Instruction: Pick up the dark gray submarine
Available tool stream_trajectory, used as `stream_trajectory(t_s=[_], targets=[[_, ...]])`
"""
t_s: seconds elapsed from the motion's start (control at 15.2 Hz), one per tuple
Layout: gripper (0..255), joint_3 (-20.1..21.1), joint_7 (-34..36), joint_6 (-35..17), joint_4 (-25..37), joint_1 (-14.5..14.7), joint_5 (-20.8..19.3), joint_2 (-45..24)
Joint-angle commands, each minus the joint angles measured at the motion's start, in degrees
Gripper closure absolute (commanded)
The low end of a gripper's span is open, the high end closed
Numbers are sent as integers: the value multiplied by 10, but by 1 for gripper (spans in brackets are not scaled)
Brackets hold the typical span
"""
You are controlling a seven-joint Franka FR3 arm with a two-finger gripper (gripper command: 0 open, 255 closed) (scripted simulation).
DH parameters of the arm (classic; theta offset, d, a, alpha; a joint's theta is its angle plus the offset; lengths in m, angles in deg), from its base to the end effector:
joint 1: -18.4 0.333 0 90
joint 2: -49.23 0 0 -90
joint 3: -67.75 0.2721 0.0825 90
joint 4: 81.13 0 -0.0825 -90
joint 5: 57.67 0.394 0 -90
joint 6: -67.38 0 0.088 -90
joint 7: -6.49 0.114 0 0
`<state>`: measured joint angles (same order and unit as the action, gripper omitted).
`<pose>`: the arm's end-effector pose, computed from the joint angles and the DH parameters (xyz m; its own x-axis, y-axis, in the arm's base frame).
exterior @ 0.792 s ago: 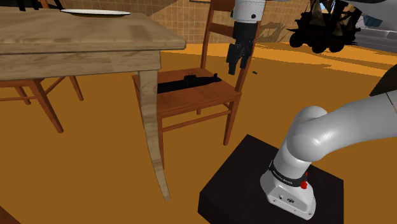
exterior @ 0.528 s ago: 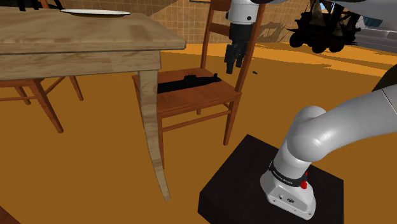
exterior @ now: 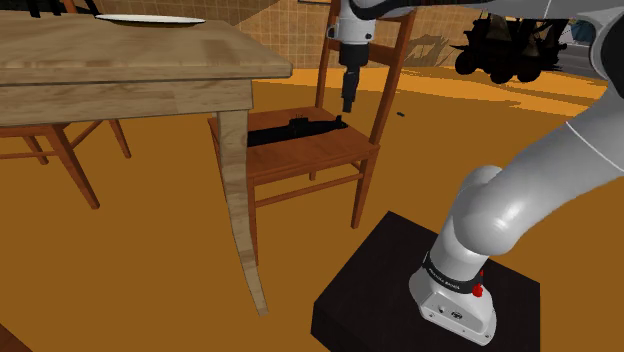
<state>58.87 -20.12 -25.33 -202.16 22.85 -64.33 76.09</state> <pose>0.4333 -0.0542 0.5477 0.9156 0.3993 -0.0476 0.4008 -0.9157 0.0277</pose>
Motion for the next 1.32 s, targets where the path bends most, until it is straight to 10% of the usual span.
stream_trajectory(t_s=[0.0,1.06,1.25], targets=[[0,-15,-56,-17,28,9,-5,-46],[0,-39,-436,-57,343,32,27,-402],[0,-38,-434,-80,319,32,26,-401]])
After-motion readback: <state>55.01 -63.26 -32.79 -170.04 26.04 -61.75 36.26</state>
